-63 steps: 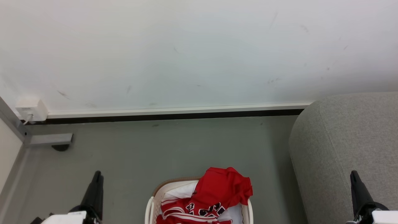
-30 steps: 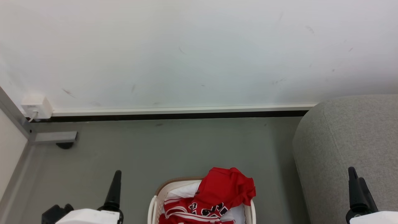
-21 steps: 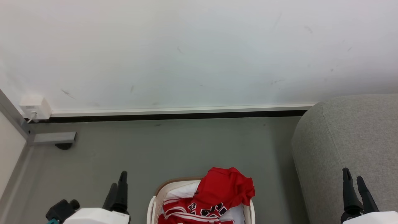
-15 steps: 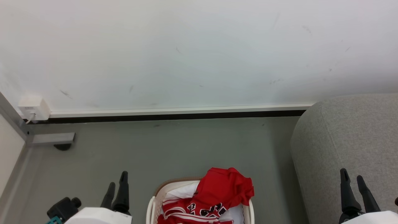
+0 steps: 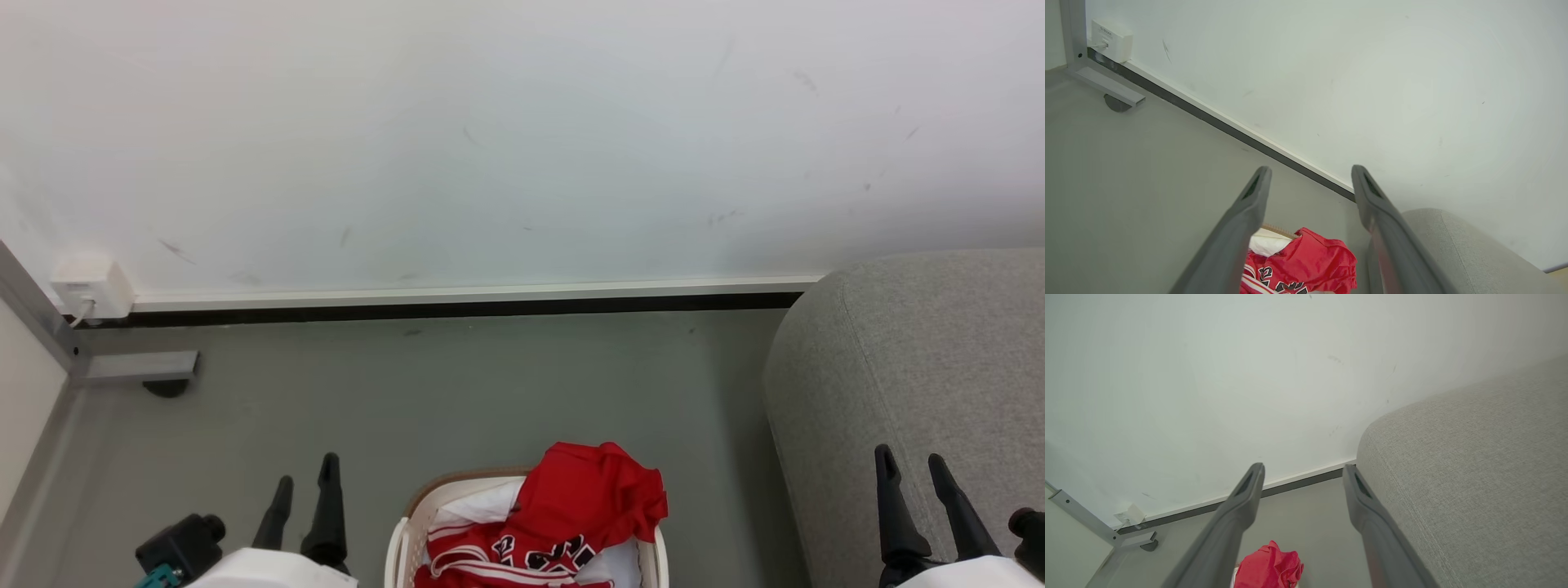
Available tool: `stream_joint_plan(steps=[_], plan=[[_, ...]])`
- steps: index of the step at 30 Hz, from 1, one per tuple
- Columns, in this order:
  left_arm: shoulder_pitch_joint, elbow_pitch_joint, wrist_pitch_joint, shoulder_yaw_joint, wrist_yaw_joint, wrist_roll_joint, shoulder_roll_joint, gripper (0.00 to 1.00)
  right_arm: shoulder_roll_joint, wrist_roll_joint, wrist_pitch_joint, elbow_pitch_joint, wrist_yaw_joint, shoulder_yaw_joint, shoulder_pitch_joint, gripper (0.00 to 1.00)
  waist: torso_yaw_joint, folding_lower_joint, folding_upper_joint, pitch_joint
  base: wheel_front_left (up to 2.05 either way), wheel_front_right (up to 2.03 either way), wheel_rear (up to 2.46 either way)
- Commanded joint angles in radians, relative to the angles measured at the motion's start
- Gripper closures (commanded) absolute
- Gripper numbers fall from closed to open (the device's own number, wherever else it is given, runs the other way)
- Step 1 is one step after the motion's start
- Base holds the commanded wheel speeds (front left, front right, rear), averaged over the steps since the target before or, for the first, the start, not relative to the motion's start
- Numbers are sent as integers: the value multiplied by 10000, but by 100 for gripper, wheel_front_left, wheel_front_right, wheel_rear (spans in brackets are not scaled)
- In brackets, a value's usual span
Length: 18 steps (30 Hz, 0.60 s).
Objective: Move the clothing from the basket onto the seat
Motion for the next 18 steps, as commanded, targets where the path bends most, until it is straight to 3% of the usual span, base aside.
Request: stream_joint_plan(steps=[1,18], plan=[[-34,-117,-98,-27,13,327,83,0,-140,-315,-130,-43,-9,35,-201,0,8,0,-1,0,0,0,0],[120,-161,-557,-182,128,2213,92,0,-273,-2119,-568,159,-12,186,-338,0,30,0,-1,-43,0,0,0]])
